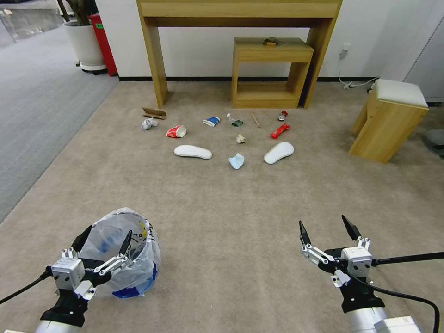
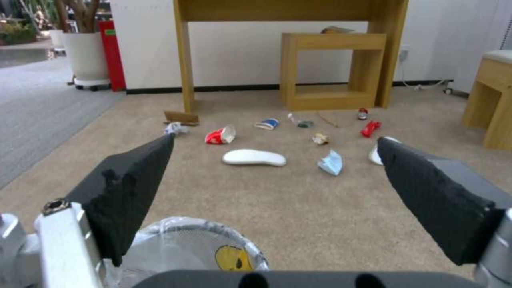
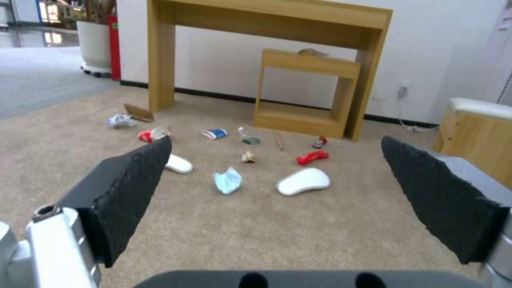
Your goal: Pick up the trash bin and place the garbage on the floor into it.
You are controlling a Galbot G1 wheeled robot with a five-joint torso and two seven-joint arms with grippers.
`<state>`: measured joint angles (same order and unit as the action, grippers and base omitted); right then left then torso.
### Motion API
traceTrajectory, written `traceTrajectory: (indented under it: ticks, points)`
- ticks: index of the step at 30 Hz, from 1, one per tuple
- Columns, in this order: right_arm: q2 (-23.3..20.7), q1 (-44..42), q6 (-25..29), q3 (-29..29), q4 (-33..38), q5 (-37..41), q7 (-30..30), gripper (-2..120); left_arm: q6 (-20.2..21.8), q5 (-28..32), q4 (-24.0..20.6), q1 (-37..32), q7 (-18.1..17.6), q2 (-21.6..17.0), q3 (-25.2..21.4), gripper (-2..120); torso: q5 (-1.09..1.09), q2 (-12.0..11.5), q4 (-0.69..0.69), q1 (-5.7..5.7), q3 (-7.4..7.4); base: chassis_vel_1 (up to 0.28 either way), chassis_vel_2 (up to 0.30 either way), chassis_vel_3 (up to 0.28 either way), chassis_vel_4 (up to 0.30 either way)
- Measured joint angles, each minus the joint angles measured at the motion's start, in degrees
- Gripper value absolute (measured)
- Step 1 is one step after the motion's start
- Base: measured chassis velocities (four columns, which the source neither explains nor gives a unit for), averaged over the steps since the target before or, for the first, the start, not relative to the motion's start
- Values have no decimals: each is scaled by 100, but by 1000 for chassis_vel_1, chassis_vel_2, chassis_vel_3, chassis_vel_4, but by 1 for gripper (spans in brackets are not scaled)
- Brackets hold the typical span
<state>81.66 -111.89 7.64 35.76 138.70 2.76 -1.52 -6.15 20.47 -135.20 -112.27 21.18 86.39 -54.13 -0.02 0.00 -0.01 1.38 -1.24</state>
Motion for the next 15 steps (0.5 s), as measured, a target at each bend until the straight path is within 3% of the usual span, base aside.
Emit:
traceTrajectory:
  ticks: [15]
  points:
    - [31, -8, 6, 0, -5, -4, 15, 100, 413, 145, 113, 108, -128, -270, -113, 100, 0, 0, 0, 0, 0, 0, 0, 0, 0]
